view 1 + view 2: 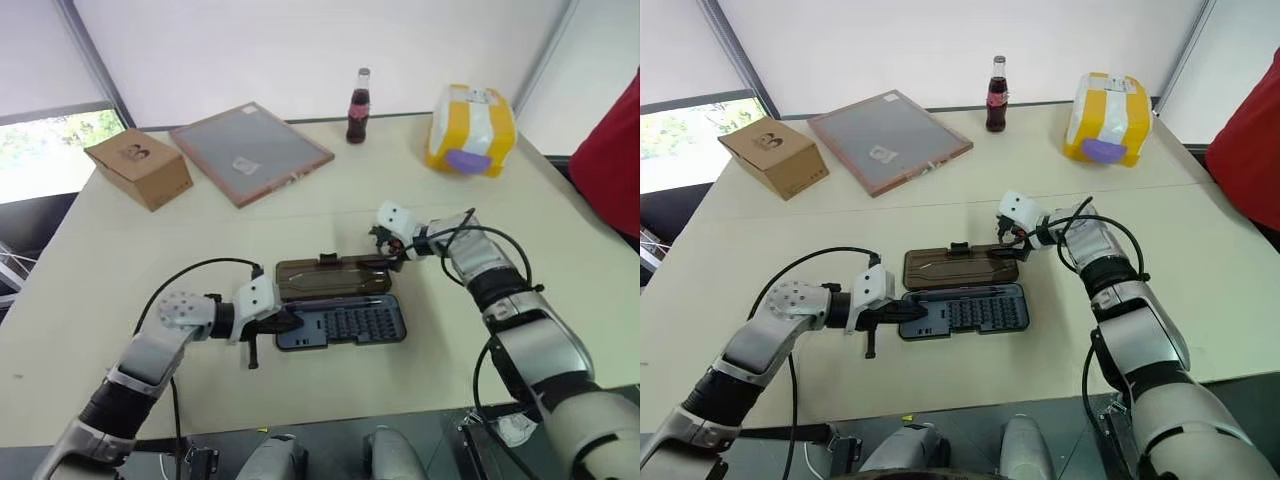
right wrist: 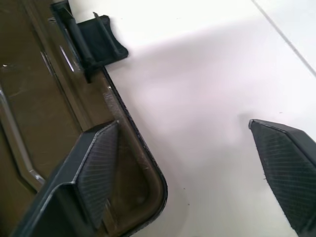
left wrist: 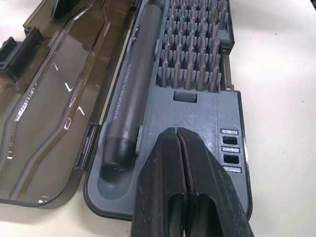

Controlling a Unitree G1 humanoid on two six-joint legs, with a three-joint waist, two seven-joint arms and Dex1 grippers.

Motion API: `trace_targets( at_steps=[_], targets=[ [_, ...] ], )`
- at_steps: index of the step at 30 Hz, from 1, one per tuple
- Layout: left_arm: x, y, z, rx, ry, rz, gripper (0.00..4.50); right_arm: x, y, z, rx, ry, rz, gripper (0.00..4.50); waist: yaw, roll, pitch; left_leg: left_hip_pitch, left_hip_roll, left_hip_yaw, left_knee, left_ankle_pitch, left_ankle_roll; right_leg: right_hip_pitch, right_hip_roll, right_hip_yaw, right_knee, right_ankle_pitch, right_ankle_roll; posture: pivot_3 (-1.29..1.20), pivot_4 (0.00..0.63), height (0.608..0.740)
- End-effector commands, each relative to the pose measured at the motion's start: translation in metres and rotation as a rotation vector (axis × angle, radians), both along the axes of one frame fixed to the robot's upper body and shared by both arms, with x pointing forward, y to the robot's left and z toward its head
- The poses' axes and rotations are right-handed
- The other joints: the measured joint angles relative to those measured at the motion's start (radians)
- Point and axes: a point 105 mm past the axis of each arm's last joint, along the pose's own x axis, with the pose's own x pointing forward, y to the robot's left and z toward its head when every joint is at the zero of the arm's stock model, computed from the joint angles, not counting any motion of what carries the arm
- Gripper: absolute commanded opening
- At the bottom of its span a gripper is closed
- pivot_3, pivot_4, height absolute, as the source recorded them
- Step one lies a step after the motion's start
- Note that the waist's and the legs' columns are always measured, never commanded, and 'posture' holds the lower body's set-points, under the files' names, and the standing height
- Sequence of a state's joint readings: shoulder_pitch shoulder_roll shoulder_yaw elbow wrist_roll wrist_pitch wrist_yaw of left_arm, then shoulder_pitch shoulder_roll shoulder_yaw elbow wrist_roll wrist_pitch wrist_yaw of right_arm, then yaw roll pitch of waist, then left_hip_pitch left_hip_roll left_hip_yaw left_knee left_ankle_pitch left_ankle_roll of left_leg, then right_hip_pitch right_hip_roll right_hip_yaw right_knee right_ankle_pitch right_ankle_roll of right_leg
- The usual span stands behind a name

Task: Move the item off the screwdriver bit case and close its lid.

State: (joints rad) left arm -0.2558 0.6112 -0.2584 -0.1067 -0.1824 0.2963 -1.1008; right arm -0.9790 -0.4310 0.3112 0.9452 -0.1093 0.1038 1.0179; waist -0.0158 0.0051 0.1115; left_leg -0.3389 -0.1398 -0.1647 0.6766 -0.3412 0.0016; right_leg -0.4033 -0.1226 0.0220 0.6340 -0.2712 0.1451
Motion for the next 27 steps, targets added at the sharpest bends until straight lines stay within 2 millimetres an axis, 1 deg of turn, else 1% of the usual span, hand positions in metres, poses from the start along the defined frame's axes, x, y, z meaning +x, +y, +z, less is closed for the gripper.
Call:
trace_targets(
  at_steps=[1,2,3,7,8,9,10,13,16,18,20,22,24,26,27],
  targets=[
    [-0.008,0.008,-0.023,0.076,0.071,0.016,0.00,-0.015,0.001,-0.030,-0.100,0.146,0.062,3.79,-0.001,0.001,0.000,0.000,0.000,0.000,0.000,0.000,0.000,0.000,0.000,0.000,0.000,0.000,0.000,0.00,0.150,0.740],
    [-0.008,0.008,-0.023,0.076,0.071,0.018,0.00,-0.017,0.003,-0.032,-0.103,0.169,0.076,3.50,-0.001,0.001,0.000,0.000,0.000,0.000,0.000,0.000,0.000,0.000,0.000,0.000,0.000,0.000,0.000,0.00,0.150,0.740],
    [-0.008,0.008,-0.024,0.076,0.071,0.021,0.00,-0.019,0.005,-0.033,-0.103,0.190,0.088,3.13,-0.001,0.001,0.000,0.000,0.000,0.000,-0.001,0.000,0.000,0.000,0.000,0.000,0.000,0.000,0.000,0.00,0.150,0.740],
    [-0.009,0.008,-0.026,0.070,0.072,0.039,0.00,-0.027,0.005,-0.046,-0.152,0.247,0.130,1.11,-0.001,0.002,-0.002,0.001,0.000,0.000,-0.001,0.000,0.000,-0.001,0.000,0.000,-0.001,0.000,0.000,0.00,0.150,0.740],
    [-0.009,0.008,-0.026,0.069,0.072,0.043,0.00,-0.029,0.005,-0.049,-0.157,0.259,0.133,0.69,0.000,0.003,-0.003,0.001,0.000,0.000,-0.001,0.000,0.000,-0.001,0.000,0.000,-0.001,0.000,0.000,0.00,0.150,0.740],
    [-0.009,0.008,-0.026,0.068,0.072,0.048,0.00,-0.030,0.005,-0.051,-0.166,0.267,0.140,0.14,0.001,0.004,-0.005,0.001,0.000,0.000,-0.002,0.000,0.000,-0.001,0.000,0.000,-0.001,0.000,0.000,0.00,0.150,0.740],
    [-0.009,0.008,-0.026,0.067,0.071,0.050,0.00,-0.031,0.005,-0.053,-0.172,0.271,0.144,0.06,0.001,0.003,-0.008,0.001,0.000,0.000,-0.002,0.000,0.000,-0.001,0.000,0.000,-0.001,0.000,0.000,0.00,0.150,0.740],
    [-0.009,0.009,-0.026,0.064,0.070,0.058,0.00,-0.031,0.004,-0.054,-0.191,0.258,0.150,0.06,0.003,0.000,-0.017,0.004,0.001,-0.002,-0.009,0.000,-0.001,0.000,0.001,0.000,-0.003,0.000,0.000,0.00,0.150,0.740],
    [-0.009,0.010,-0.026,0.063,0.071,0.068,0.00,-0.023,0.004,-0.046,-0.187,0.191,0.144,0.06,0.002,0.001,-0.019,0.005,0.001,-0.002,-0.011,0.000,-0.001,0.000,0.001,0.000,-0.003,0.000,0.000,0.00,0.150,0.740],
    [-0.010,0.010,-0.027,0.062,0.073,0.069,0.00,-0.012,0.004,-0.032,-0.189,0.089,0.136,0.06,0.002,0.001,-0.019,0.006,0.002,-0.002,-0.011,0.000,-0.001,0.000,0.002,0.000,-0.003,0.000,0.000,0.00,0.150,0.740],
    [-0.011,0.010,-0.027,0.062,0.074,0.070,0.00,-0.002,0.004,-0.009,-0.196,-0.046,0.145,0.06,0.002,0.002,-0.019,0.006,0.002,-0.002,-0.011,0.001,-0.002,0.000,0.002,0.000,-0.004,0.000,0.000,0.00,0.150,0.740],
    [-0.011,0.011,-0.027,0.062,0.075,0.072,0.00,0.003,0.004,0.012,-0.182,-0.161,0.157,0.06,0.004,0.003,-0.017,0.005,0.002,-0.002,-0.011,0.001,-0.002,0.000,0.002,0.001,-0.004,0.000,0.000,0.00,0.150,0.740],
    [-0.010,0.013,-0.027,0.060,0.080,0.077,0.00,-0.002,0.008,0.033,-0.147,-0.276,0.179,0.06,0.008,0.005,-0.015,0.002,0.001,-0.002,-0.011,0.002,-0.003,-0.002,0.002,0.001,-0.004,0.000,0.000,0.00,0.150,0.740],
    [-0.008,0.015,-0.028,0.055,0.087,0.082,0.00,-0.019,0.014,0.048,-0.124,-0.371,0.220,0.06,0.012,0.006,-0.013,-0.001,0.001,-0.002,-0.010,0.002,-0.003,-0.003,0.002,0.001,-0.003,0.000,0.000,0.00,0.150,0.740],
    [-0.006,0.015,-0.027,0.044,0.087,0.082,0.00,-0.032,0.020,0.055,-0.101,-0.413,0.239,0.06,0.012,0.007,-0.012,-0.002,0.001,-0.002,-0.011,0.002,-0.003,-0.004,0.002,0.001,-0.003,0.000,0.000,0.00,0.150,0.740]
  ],
)
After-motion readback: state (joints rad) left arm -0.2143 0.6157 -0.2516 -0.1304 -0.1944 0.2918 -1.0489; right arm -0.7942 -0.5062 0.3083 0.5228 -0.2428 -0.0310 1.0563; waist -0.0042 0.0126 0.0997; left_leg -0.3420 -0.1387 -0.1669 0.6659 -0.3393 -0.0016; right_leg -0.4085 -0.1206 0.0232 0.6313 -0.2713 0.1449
